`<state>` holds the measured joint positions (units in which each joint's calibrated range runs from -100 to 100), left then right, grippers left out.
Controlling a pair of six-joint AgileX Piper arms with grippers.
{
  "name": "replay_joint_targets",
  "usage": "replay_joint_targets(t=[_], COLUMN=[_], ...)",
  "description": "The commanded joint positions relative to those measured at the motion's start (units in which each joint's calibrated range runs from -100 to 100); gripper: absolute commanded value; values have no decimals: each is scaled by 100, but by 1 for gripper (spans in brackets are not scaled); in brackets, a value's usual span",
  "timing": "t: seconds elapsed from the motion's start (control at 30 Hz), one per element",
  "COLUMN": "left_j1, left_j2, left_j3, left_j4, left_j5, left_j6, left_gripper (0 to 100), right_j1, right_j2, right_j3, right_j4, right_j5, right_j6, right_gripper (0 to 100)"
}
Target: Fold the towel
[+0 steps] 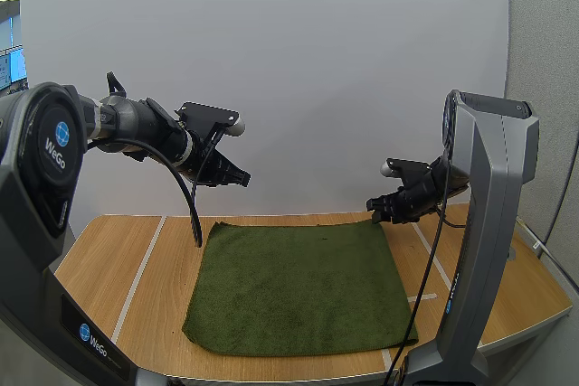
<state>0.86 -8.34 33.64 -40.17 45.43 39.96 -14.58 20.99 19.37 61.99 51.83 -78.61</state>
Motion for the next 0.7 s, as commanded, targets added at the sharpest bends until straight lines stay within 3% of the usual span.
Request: replay_joint_targets(t=[0.0, 0.27, 0.47, 0.67], left_j1=[4, 4, 4, 4], left_j2=[-47, -47, -47, -47], left_j3=[27, 27, 27, 27], left_j4=[6, 6, 17, 15], left_j5=[29, 29, 46, 182], left_j6=[-32, -32, -32, -32], left_gripper=[0, 0, 0, 0], right_j1=[-11, 11, 48, 57], right_j2=[254, 388, 388, 487], right_j3=[-288, -361, -361, -361], right_j4=[27, 241, 264, 289], right_j5=[102, 188, 164, 249], right_j6=[30, 6, 6, 6], right_gripper=[71, 65, 48, 48])
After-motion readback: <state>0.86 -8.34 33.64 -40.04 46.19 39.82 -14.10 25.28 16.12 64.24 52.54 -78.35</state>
